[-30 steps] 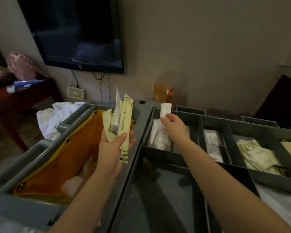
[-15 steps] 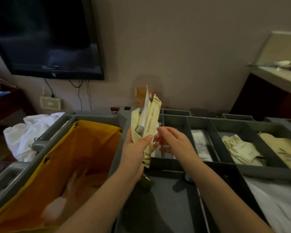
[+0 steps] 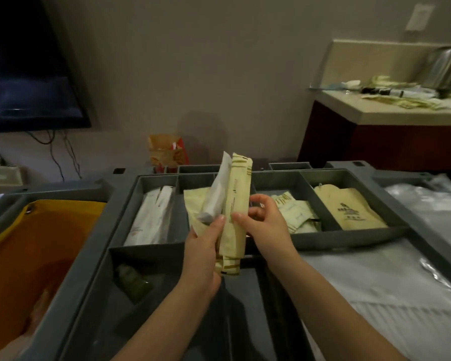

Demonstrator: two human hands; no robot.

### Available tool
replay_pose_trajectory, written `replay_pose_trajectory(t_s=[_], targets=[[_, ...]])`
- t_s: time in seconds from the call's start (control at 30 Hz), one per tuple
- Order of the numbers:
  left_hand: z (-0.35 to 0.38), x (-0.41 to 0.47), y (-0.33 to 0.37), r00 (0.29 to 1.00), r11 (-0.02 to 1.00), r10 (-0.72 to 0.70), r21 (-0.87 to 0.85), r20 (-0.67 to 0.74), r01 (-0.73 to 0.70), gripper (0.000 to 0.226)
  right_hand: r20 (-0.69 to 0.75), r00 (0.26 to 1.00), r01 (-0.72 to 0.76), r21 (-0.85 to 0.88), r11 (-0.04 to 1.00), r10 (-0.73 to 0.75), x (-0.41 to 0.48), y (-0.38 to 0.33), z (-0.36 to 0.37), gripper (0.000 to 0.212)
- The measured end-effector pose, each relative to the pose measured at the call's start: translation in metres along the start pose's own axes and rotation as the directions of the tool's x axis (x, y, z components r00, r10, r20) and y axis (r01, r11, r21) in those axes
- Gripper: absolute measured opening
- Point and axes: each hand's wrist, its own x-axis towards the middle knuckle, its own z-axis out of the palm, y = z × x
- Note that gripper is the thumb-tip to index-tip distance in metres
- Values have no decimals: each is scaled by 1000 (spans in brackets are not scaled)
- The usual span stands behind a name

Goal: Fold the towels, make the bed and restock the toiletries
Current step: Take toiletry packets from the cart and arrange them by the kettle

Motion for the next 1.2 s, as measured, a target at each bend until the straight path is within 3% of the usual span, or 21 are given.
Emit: replay_pose_trajectory(t_s=[0.1, 0.27, 0.5, 0.67, 0.87, 1.07, 1.13, 1.2], targets=[[7, 4, -6, 999, 998, 24, 65, -40, -22, 35, 84, 995, -59, 62, 996, 54, 1, 4, -20, 36], [2, 7, -8, 990, 988, 95, 134, -106, -81, 32, 147, 984, -121, 160, 980, 97, 0, 16, -27, 24], [-32, 25, 33, 916, 974, 227, 54, -330, -222, 39, 46, 981, -186, -3, 982, 186, 10, 30, -24, 11], [-48, 35, 46, 854, 957, 276, 39, -441, -289, 44, -2, 986, -165, -119, 979, 166, 26, 20, -13, 6], [-60, 40, 50, 823, 941, 307, 23, -478, -337, 45, 166, 974, -68, -428, 901, 153, 73, 3, 39, 8], [-62, 43, 51, 811, 943, 304, 34, -501, -332, 36, 192, 963, -33, -616, 787, 191, 98, 28, 72, 43], [-62, 44, 49, 819, 943, 307, 38, -486, -331, 37, 214, 966, 33, -656, 754, 144, 92, 30, 69, 42], [-59, 43, 47, 832, 945, 304, 36, -464, -325, 36, 236, 965, 58, -609, 791, 111, 82, 26, 64, 33]])
